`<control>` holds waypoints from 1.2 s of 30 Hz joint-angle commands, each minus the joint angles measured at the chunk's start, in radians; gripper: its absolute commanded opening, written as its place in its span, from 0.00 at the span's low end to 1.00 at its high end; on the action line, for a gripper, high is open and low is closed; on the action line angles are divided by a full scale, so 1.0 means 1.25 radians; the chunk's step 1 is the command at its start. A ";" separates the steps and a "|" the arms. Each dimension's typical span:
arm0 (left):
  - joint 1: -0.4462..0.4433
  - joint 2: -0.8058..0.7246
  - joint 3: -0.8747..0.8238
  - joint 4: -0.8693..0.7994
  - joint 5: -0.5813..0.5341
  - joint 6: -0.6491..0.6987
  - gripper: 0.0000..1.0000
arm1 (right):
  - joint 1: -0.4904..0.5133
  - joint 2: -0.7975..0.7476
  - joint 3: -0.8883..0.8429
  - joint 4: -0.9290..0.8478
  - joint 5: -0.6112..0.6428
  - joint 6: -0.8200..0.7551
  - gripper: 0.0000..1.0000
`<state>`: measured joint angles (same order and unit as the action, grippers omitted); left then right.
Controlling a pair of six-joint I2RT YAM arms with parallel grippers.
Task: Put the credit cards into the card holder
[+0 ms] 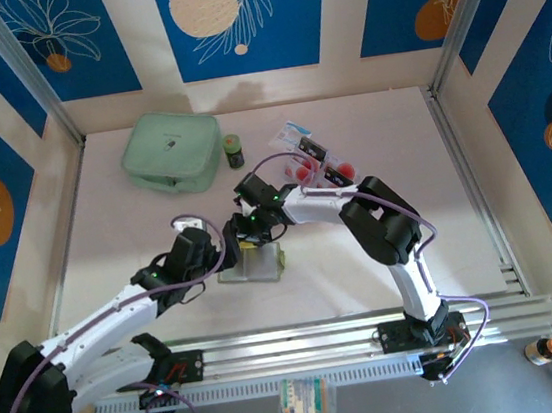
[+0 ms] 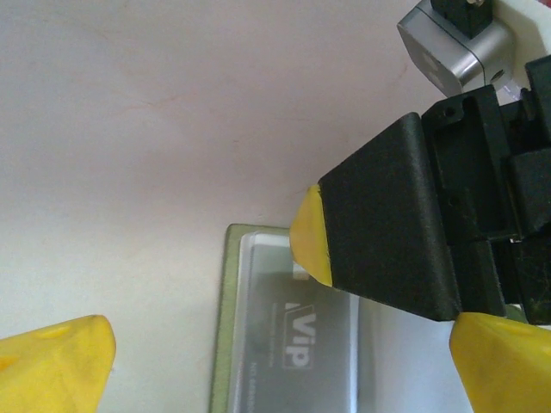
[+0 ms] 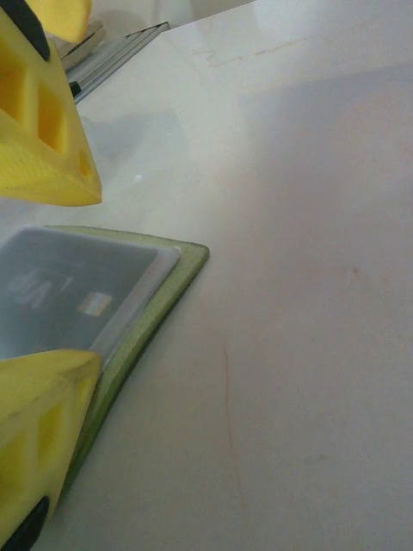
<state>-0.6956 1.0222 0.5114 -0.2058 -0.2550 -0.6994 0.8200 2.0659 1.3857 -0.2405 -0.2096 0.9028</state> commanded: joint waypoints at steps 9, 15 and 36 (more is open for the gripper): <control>0.005 0.159 -0.026 0.055 0.017 0.014 1.00 | -0.015 -0.110 -0.056 0.002 -0.012 -0.003 0.47; 0.006 0.167 -0.027 0.054 0.008 0.012 1.00 | -0.024 -0.216 -0.149 -0.083 0.087 -0.056 0.48; 0.005 0.207 0.013 0.058 0.015 0.026 1.00 | 0.023 -0.227 -0.225 -0.233 0.338 -0.148 0.34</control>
<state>-0.6956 1.2675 0.5022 -0.1413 -0.2371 -0.6827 0.8581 1.7763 1.1019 -0.5205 0.1818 0.7330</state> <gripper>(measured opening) 0.996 0.351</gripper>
